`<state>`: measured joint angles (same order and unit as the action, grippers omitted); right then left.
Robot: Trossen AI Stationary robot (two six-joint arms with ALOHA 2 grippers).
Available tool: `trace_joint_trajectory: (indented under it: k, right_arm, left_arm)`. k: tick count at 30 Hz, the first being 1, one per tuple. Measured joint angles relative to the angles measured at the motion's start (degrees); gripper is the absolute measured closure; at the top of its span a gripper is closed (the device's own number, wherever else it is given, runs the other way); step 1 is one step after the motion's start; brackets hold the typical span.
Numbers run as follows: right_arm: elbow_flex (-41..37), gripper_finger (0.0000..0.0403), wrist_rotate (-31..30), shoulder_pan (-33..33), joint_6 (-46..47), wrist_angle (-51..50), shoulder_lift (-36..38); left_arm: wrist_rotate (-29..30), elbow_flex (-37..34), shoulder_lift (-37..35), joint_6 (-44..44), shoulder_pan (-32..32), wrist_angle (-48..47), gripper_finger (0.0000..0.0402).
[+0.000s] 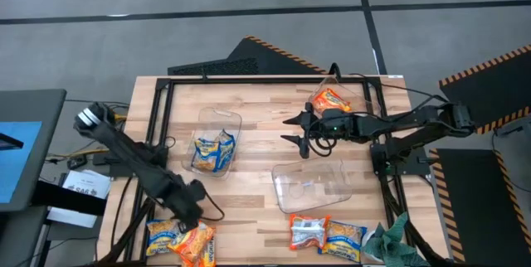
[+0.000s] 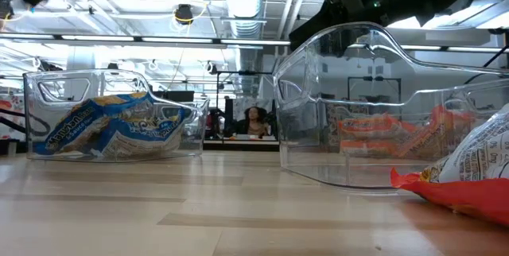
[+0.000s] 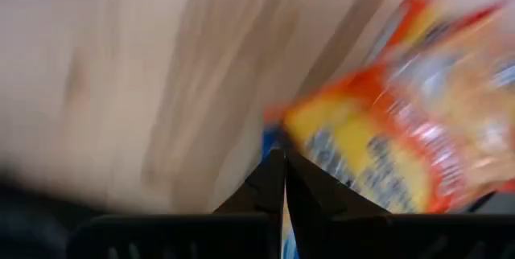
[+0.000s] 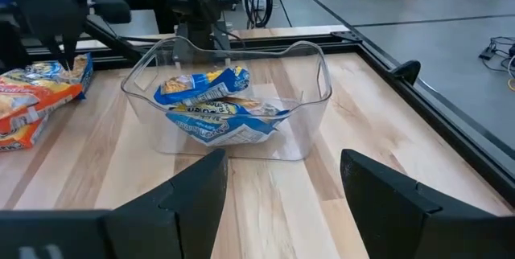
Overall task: Sort Maruchan noodles
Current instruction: Put the blue noodle pack into the middle transparent bin
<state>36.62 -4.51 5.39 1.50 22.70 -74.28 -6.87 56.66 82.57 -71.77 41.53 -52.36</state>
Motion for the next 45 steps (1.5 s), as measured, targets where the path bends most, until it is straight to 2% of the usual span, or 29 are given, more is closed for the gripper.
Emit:
trace_joint_trajectory:
  k: [4,8,12,20,26,32,37,45]
  right_arm:
    - [0.00,0.0138,-0.02,0.00,0.00,-0.02,0.00]
    - [0.00,0.0138,-0.02,-0.09,0.02,-0.21,0.00]
    - [0.00,0.0138,-0.04,-0.11,0.02,-0.13,-0.76]
    - [0.04,0.0138,-0.09,0.39,0.02,1.38,-5.11]
    - [0.04,0.0138,-0.11,0.76,0.02,4.03,-7.64]
    - [0.04,0.0138,-0.10,0.76,0.00,4.33,-7.41]
    - [0.04,0.0138,-0.09,0.76,-0.02,4.47,-7.41]
    - [0.04,0.0138,-0.09,0.76,-0.17,4.44,-7.41]
  left_arm:
    - [-9.94,3.63,7.66,-2.26,1.77,-3.09,0.0401]
    - [-15.53,5.31,12.36,-8.54,4.14,-3.10,0.0401]
    - [-16.90,5.75,14.12,-15.21,6.62,-0.42,0.0401]
    - [-15.17,4.63,14.12,-27.77,9.95,2.91,0.0401]
    - [-16.94,1.91,14.16,-30.29,10.54,4.13,0.0401]
    - [-16.61,-0.76,13.97,-26.97,8.49,6.81,0.0401]
    - [-16.49,-2.47,13.81,-19.50,4.84,6.59,0.0401]
    - [-6.63,-2.42,13.57,-0.35,-4.26,5.67,0.0402]
